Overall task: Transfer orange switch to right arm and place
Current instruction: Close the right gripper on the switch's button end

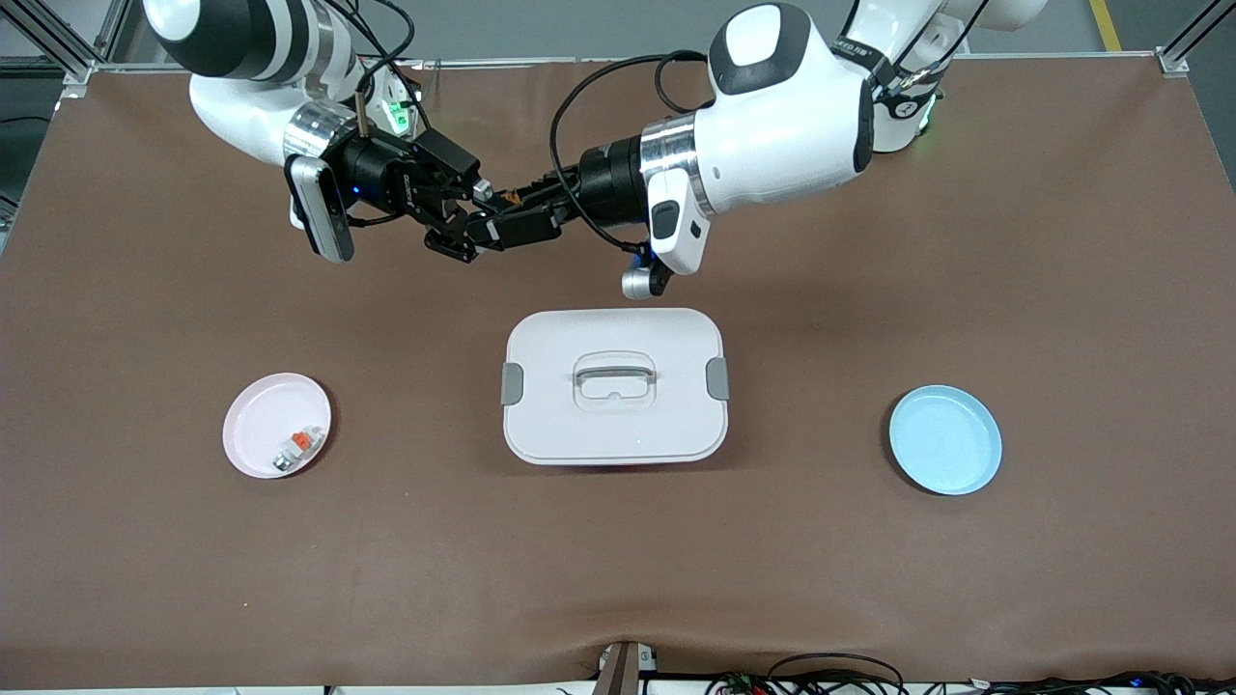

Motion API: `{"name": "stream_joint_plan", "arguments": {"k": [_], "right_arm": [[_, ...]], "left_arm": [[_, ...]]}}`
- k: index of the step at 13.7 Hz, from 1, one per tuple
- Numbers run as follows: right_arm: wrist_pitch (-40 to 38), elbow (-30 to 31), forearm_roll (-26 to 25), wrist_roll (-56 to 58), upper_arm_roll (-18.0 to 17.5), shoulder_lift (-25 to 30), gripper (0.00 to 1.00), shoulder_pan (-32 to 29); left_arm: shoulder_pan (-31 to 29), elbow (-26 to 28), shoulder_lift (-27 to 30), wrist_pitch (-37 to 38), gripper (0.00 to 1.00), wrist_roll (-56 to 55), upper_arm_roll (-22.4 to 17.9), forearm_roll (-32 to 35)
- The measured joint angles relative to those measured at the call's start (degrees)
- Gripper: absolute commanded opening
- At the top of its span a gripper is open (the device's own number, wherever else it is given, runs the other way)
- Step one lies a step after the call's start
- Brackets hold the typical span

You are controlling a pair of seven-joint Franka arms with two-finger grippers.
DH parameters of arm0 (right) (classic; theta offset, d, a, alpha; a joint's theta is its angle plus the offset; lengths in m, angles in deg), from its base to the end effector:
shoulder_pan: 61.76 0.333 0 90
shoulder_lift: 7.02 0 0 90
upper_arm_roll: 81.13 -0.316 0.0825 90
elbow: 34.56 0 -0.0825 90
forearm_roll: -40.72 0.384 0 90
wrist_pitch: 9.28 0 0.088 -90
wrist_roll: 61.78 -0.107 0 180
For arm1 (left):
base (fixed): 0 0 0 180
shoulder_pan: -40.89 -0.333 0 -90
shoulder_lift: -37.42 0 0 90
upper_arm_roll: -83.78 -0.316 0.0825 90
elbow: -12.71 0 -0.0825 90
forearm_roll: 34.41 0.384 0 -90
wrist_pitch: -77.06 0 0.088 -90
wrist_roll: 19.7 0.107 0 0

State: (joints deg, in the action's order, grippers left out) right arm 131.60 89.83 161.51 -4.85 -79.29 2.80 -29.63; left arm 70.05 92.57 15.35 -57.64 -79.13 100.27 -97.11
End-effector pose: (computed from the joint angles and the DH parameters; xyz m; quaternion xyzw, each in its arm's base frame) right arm 0.4642 0.2695 0.5158 -0.7141 0.0548 -0.2666 0.6450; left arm 0.5212 -0.4941 0.5717 0.7518 0.3570 -0.2522 0.4937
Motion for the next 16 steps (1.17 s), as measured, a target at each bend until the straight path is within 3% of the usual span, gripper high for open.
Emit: {"name": "stream_joint_plan", "arguments": {"k": [2, 6, 7, 16], "right_arm": [[0.00, 0.00, 0.00, 0.00, 0.00, -0.02, 0.00, 0.00], [-0.01, 0.00, 0.00, 0.00, 0.00, -0.04, 0.00, 0.00], [-0.02, 0.00, 0.00, 0.00, 0.00, -0.05, 0.00, 0.00], [0.04, 0.02, 0.00, -0.09, 0.03, -0.52, 0.00, 0.01]], "left_arm": [[0.00, 0.02, 0.00, 0.00, 0.15, 0.00, 0.00, 0.00], [0.00, 0.03, 0.00, 0.00, 0.40, 0.00, -0.01, 0.00], [0.00, 0.03, 0.00, 0.00, 0.53, 0.00, -0.01, 0.00], [-0.04, 0.08, 0.00, 0.11, 1.00, 0.65, -0.07, 0.09]]}}
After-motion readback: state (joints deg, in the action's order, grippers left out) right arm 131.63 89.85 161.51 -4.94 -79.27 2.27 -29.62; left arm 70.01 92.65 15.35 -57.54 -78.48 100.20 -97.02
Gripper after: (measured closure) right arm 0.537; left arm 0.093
